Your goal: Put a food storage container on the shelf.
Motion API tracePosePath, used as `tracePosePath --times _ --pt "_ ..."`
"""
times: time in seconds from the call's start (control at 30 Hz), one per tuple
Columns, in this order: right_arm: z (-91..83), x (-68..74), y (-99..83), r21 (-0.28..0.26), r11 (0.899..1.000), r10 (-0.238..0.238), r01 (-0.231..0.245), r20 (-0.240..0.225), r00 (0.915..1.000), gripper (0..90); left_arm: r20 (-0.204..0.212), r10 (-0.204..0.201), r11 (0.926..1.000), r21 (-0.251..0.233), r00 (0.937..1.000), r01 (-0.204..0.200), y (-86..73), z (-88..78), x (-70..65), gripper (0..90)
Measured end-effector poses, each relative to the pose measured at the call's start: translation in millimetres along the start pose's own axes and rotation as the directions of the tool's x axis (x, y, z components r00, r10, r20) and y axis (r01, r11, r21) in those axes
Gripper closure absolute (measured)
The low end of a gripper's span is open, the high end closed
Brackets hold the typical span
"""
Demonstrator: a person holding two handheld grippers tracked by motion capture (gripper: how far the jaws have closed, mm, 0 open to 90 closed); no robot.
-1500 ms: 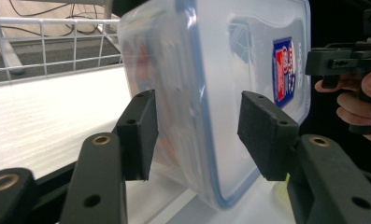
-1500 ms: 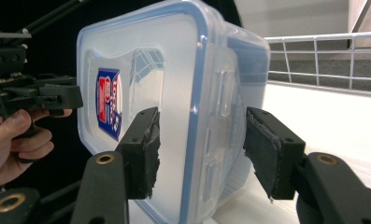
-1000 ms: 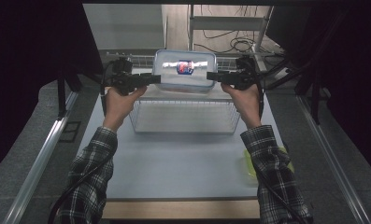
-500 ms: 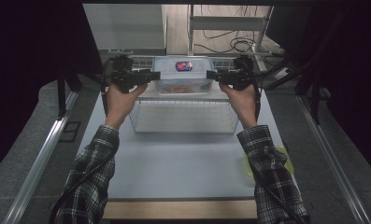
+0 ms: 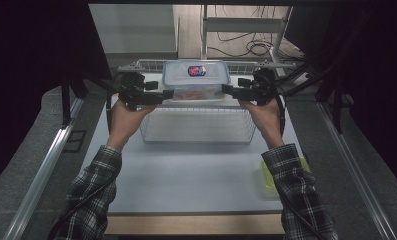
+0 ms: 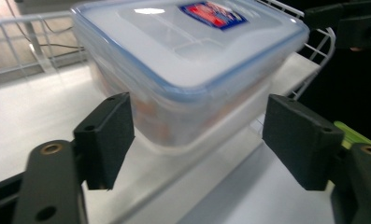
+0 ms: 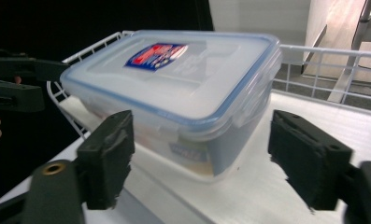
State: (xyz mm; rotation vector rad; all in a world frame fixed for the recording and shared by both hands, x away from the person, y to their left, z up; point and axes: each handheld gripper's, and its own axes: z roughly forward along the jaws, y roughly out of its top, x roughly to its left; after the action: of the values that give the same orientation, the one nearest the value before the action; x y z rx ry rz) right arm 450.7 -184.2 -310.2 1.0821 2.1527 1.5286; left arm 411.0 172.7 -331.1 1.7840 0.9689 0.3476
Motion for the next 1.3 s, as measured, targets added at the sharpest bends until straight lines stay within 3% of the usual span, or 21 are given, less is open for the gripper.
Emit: tracePosePath --times 0.37,0.5,0.73,0.97,1.3 --pt "-5.4 18.9 -19.3 0.02 0.998 -0.064 0.064 -0.021 0.9977 9.8 0.049 0.065 0.9977 0.019 0.9967 -0.066 -28.5 -7.6 -21.2 18.0" --pt "-8.2 24.1 -30.1 0.033 0.995 -0.093 0.094 -0.017 0.9955 8.3 0.055 0.069 0.9973 0.023 0.9961 -0.07 -39.4 -10.8 -27.7 14.5" --pt "-14.0 30.7 -46.1 0.048 0.99 -0.135 0.136 -0.017 0.9907 5.6 0.044 0.08 0.996 0.035 0.9958 -0.082 -56.9 -17.2 -36.2 8.4" --pt "-21.7 39.2 -62.7 0.062 0.981 -0.182 0.183 -0.025 0.9831 3.5 0.064 0.074 0.9958 0.048 0.9952 -0.077 -76.9 -19.5 -42.9 5.6" --pt "-32.2 44.7 -92.6 0.08 0.975 -0.205 0.207 -0.042 0.978 3.1 0.038 0.123 0.9916 0.036 0.9917 -0.124 -103.2 -23.2 -57.7 2.1"
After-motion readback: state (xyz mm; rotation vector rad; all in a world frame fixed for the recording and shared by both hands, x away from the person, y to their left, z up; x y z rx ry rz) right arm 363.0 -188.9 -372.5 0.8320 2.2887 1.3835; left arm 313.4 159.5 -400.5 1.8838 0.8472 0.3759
